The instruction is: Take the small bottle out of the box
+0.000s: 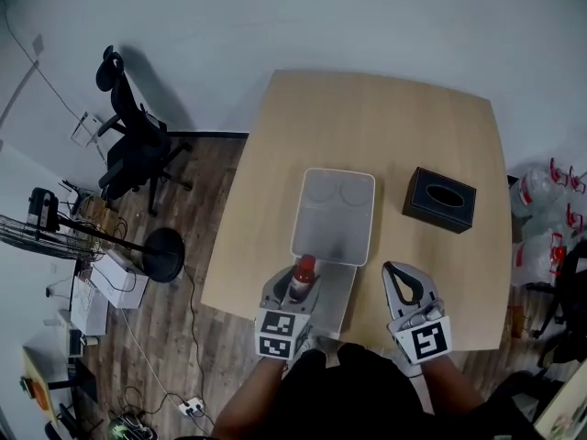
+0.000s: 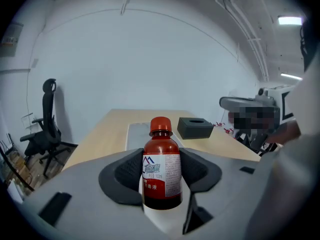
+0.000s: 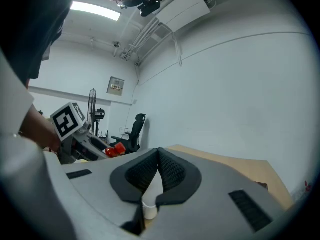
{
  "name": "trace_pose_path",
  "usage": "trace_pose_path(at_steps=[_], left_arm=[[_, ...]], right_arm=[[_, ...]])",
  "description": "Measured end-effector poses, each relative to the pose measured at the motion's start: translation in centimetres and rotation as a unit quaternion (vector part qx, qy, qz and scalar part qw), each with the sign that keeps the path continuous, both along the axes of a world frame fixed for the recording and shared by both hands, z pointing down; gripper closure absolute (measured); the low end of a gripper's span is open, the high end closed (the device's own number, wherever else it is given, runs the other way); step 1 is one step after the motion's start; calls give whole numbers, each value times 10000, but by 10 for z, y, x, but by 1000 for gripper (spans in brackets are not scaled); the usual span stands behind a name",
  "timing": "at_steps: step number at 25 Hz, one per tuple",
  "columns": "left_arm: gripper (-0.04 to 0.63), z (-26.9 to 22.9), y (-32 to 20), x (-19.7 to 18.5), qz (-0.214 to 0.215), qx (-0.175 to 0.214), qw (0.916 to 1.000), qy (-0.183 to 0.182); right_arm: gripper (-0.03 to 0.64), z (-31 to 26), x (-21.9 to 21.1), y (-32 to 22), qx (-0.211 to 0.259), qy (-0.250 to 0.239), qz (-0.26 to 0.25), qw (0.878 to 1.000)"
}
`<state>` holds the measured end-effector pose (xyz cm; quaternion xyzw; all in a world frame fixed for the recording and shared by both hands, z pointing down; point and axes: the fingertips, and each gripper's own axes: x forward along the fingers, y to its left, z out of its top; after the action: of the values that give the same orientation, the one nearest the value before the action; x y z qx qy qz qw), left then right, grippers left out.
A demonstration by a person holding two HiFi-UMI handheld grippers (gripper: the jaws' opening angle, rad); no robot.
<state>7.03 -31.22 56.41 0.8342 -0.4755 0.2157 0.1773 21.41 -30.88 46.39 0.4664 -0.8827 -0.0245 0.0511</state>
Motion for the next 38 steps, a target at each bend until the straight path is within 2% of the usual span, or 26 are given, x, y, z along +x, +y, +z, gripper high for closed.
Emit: trace_pose_path(at_steps=[5,9,13,17,22,25,29,38], left_arm=[[364,-55,-5,-11,-7,660,9974,283],[364,-94,-1,-12,41,1068,9915,737],[364,-131,7,-13,160,1636,9803,1092],[364,-156,18,-22,124,1911,9723,1337],[364,-185,34,-26,420,2364,9529,1852],[362,-192,41,-33,400,2496,9496,1852],[362,-194,45,-42,354,2565,9493,1780],[362,-201,45,-55,266,2635,9480,1762]], right_arm=[[603,-15,-20,5,141,-72,-105,9998],[603,-34,-23,10,46,-252,-219,9994],[603,-61,-32,12,171,-431,-288,9985],[604,-79,-42,16,358,-505,-310,9976],[604,-82,-56,22,95,-970,-424,9943],[603,-82,-62,23,178,-970,-370,9944],[603,-80,-70,26,370,-867,-355,9949],[604,-83,-93,28,466,-423,-555,9965]])
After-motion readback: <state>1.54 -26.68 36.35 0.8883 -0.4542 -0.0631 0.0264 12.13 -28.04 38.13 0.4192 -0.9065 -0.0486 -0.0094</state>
